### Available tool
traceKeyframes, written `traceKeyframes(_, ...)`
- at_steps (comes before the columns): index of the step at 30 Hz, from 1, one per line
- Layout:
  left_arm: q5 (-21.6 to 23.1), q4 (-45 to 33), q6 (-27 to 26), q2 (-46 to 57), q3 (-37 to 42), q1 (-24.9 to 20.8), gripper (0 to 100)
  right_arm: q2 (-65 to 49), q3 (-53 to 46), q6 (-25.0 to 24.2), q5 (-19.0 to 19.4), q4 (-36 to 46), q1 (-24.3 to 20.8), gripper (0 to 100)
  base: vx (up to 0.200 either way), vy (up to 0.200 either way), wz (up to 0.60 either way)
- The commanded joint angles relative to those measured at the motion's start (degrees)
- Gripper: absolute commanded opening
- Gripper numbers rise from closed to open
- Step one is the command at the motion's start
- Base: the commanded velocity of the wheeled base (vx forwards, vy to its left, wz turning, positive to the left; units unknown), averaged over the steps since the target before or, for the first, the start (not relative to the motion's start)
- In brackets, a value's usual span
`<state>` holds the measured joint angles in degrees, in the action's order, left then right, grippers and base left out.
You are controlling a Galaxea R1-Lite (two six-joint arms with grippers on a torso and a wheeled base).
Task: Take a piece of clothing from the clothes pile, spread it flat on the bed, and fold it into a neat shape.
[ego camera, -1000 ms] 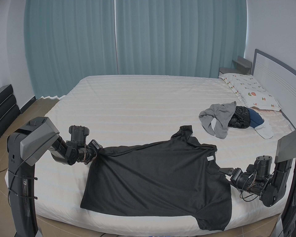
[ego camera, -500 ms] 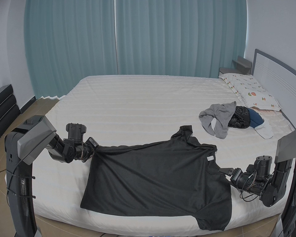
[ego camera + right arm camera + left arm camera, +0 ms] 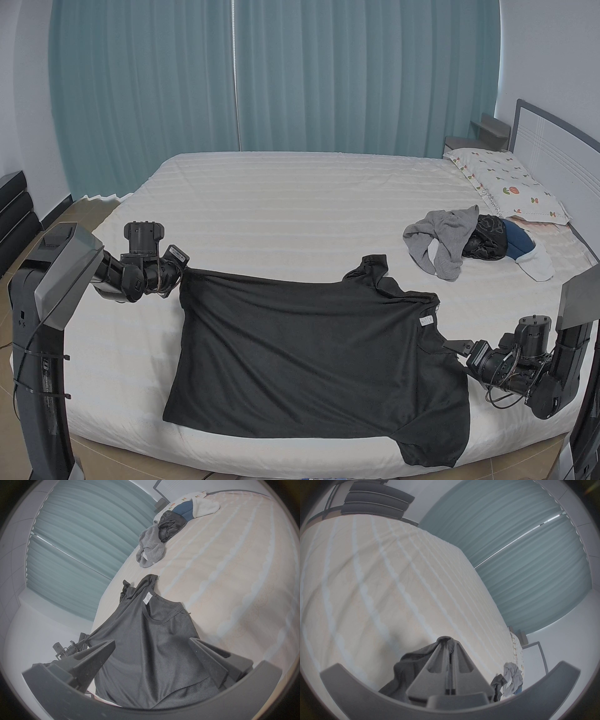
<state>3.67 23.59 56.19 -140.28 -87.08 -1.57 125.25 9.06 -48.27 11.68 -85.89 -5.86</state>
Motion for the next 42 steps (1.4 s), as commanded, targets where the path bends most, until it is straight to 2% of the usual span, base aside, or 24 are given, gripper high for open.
traceKeyframes(1, -0.33, -3.46, 4.28, -7.12, -8.81, 1.57, 0, 0.44, -0.09, 0.02, 0.01, -2.08, -0.02, 100, 0.0, 0.0, 0.0)
traceKeyframes(6, -0.24, -4.6, 4.72, -8.43, -11.62, 1.57, 0, 0.26, 0.26, 0.02, -0.08, -3.23, -0.02, 100, 0.0, 0.0, 0.0)
traceKeyframes(11, -0.07, -4.78, 5.07, -8.79, -13.03, 1.66, 0, 0.0, 4.13, 0.64, -1.92, -2.96, -0.99, 100, 0.0, 0.0, 0.0)
traceKeyframes(14, 0.11, -4.78, 5.07, -9.05, -12.77, 1.57, 0, -0.27, 10.19, 2.22, -5.53, 3.45, -3.01, 100, 0.0, 0.0, 0.0)
traceKeyframes(15, 0.11, -4.78, 5.07, -9.05, -12.77, 1.57, 0, -0.27, 10.19, 2.22, -5.53, 3.45, -3.01, 100, 0.0, 0.0, 0.0)
traceKeyframes(16, 0.29, -4.78, 5.07, -9.05, -12.85, 1.57, 0, -0.88, 14.76, 4.07, -6.93, 8.99, -3.98, 100, 0.0, 0.0, 0.0)
traceKeyframes(18, 0.37, -4.69, 5.07, -9.4, -13.12, 1.57, 0, -0.53, 19.42, 4.59, -7.72, 14.09, -5.03, 100, 0.0, 0.0, 0.0)
traceKeyframes(29, 0.29, -4.52, 5.07, -9.93, -12.94, 1.22, 0, 6.15, 49.39, 4.86, -8.95, 40.63, -9.52, 100, 0.0, 0.0, 0.0)
traceKeyframes(42, 0.2, -4.69, 5.16, -9.93, -12.41, 1.13, 0, 17.84, 71.1, 4.86, -8.95, 57.24, -12.24, 100, 0.0, 0.0, 0.0)
